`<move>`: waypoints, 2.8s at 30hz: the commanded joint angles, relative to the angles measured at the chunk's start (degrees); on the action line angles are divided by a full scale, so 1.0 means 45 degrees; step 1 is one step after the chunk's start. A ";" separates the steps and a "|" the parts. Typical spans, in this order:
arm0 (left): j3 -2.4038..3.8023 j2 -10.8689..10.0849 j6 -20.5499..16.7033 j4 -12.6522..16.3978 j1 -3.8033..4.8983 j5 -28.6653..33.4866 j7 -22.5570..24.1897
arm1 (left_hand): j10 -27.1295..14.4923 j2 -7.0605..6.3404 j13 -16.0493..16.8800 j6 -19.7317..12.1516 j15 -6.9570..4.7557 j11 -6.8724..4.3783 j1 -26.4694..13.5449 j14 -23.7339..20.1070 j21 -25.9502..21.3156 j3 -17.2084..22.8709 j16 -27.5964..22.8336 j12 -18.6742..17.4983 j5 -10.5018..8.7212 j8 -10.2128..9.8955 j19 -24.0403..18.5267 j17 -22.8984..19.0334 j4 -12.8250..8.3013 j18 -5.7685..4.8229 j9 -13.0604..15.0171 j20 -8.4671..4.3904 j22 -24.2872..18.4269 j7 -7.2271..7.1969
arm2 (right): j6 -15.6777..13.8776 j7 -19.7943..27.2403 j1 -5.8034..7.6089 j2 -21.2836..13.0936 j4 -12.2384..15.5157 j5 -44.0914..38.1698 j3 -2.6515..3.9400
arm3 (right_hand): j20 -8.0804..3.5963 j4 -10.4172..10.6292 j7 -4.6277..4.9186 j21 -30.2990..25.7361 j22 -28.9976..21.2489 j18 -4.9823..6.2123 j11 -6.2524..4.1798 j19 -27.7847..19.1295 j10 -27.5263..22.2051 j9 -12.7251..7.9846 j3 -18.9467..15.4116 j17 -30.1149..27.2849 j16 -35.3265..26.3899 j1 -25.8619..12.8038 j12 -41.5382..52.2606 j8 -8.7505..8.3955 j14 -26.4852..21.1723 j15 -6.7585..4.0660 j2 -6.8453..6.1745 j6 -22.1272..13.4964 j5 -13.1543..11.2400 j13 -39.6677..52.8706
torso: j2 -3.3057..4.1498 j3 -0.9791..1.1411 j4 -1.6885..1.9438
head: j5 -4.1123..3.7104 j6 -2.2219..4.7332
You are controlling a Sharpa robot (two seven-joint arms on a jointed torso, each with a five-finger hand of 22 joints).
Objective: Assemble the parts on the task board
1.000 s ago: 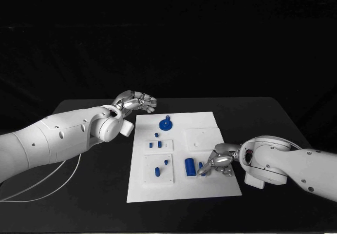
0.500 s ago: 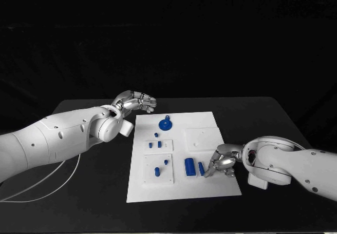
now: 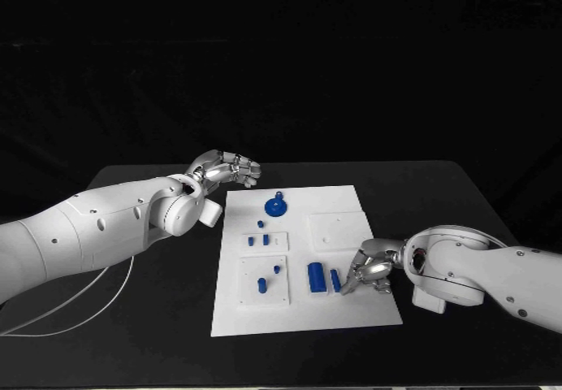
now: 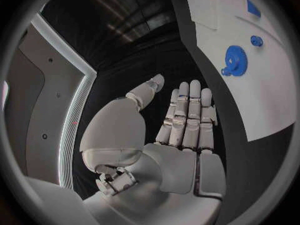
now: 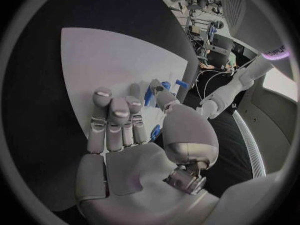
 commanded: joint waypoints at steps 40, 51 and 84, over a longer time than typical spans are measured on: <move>0.0003 0.0034 0.0197 0.0016 0.0006 -0.0034 0.0026 | -0.0095 -0.0039 -0.0027 -0.0118 0.0058 0.0025 -0.0080 0.0029 -0.0081 0.0011 -0.0119 -0.0003 -0.0054 0.0054 -0.0034 0.0067 0.0075 0.0129 -0.0018 0.0043 0.0045 -0.0006 | -0.0154 0.0062 -0.0089 -0.0052 -0.0351 0.0106 -0.0040 | 0.0341 -0.0129 0.0188 0.0076 0.0163 0.0259 0.0142 0.0068 0.0210 -0.0392 0.2565 -0.0082 -0.0072 0.0075 -0.0076 -0.0238 0.0150 0.0129 -0.1214 -0.0130 0.0429 -0.0027 | -0.0012 0.0005 -0.0010 | -0.0032 0.0141; 0.0009 -0.0071 0.0171 0.0076 0.0056 0.0360 0.0049 | -0.0080 -0.0033 -0.0026 -0.0096 0.0057 0.0018 -0.0061 0.0035 -0.0092 0.0018 -0.0140 0.0006 -0.0056 0.0072 -0.0033 0.0099 0.0069 0.0130 -0.0014 0.0042 0.0060 -0.0010 | -0.1986 0.4154 0.0717 0.0391 -0.2662 0.3055 0.0307 | 0.0330 -0.0187 0.0315 -0.0372 0.0000 0.0259 0.0252 -0.0458 -0.0263 -0.0329 0.0911 -0.0387 -0.0608 -0.0377 -0.0363 -0.0386 -0.0165 0.0205 -0.1294 -0.0696 0.1138 -0.0150 | -0.0168 -0.0044 0.0009 | -0.0173 0.1022; 0.0062 0.0937 -0.1108 -0.1606 0.0421 0.2568 0.0622 | -1.5239 0.1442 -0.1442 -1.0987 -0.1331 -0.1615 -1.3638 -1.2023 -0.7539 -0.7332 -0.6592 -0.0925 -0.1222 -0.3837 -0.8441 -0.5179 0.3217 -0.0482 -0.6138 -0.0069 -0.5959 -0.2137 | -0.2717 0.8107 0.0019 0.4176 -1.0175 0.8864 0.1868 | 0.0688 0.3489 -0.0979 -1.1189 -1.6647 -0.3074 0.0384 -1.5311 -1.4906 -0.8666 -0.5620 -1.3262 -1.5459 -1.1178 -1.3346 -0.2831 -1.6603 0.1704 0.0109 -1.3541 -0.0640 -1.4648 | -0.1129 -0.0159 0.0038 | -0.0209 0.1900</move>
